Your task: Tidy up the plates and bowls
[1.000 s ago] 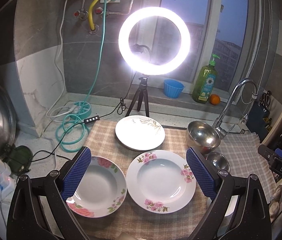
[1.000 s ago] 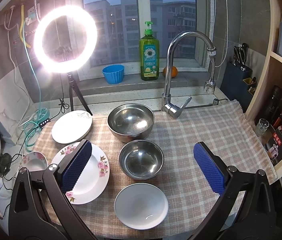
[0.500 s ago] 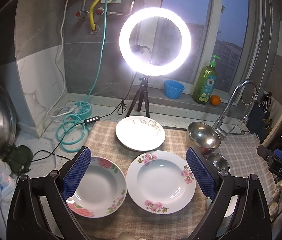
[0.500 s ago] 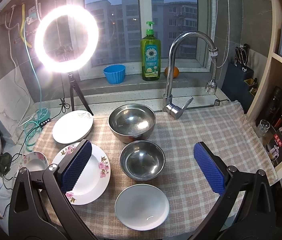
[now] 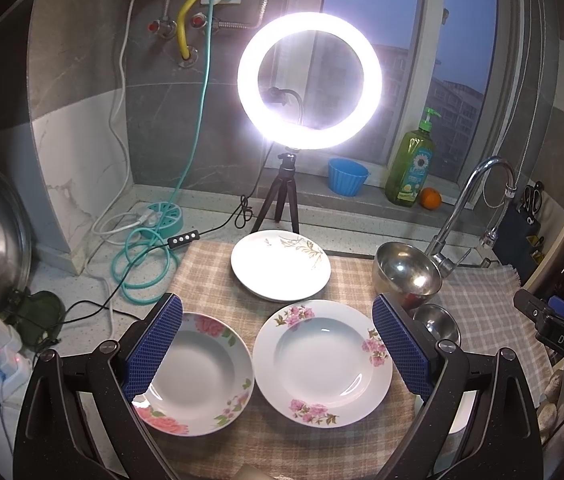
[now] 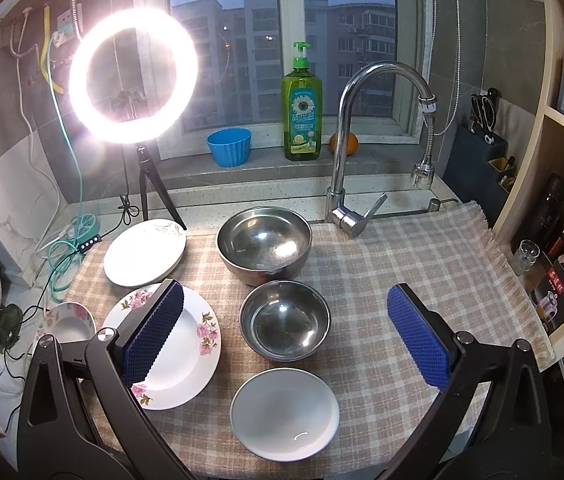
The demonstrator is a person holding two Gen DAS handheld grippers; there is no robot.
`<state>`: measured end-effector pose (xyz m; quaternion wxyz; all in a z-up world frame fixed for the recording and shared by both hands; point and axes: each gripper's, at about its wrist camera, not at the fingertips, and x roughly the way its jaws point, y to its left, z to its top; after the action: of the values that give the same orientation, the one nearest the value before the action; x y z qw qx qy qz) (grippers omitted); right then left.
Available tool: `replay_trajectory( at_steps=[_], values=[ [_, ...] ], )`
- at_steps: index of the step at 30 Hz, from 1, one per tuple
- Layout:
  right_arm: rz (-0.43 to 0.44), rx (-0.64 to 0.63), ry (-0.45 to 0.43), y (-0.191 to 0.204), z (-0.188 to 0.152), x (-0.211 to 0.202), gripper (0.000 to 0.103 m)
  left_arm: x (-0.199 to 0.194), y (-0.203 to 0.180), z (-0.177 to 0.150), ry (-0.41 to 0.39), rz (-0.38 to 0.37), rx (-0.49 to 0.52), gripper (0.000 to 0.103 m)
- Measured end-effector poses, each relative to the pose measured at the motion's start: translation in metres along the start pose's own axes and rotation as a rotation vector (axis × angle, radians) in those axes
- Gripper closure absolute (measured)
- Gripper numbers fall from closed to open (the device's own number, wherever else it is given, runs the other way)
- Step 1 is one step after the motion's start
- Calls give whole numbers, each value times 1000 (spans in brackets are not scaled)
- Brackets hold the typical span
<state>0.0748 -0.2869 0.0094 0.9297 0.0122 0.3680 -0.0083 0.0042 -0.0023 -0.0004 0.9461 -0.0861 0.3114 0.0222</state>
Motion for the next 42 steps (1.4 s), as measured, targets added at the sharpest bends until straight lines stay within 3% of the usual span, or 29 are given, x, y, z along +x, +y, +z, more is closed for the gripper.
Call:
replay_trajectory(
  at_steps=[21,26,34,38,42],
  values=[
    [5,5,34,-1,-7,14,0,11,-1,0,23,0,2,7],
    [-11,8,81,-2,-8,25,0,18,5,0,40,-6,1,7],
    [82,33,151,-7,-15,38,0,41,30,1,94,-6,-38,7],
    [165,12,125,-4,-22,34,0,54,41,1,129,-28,-45,7],
    [186,-32,123,10,-24,33,0,68,48,3,162,-70,-46,9]
  ],
)
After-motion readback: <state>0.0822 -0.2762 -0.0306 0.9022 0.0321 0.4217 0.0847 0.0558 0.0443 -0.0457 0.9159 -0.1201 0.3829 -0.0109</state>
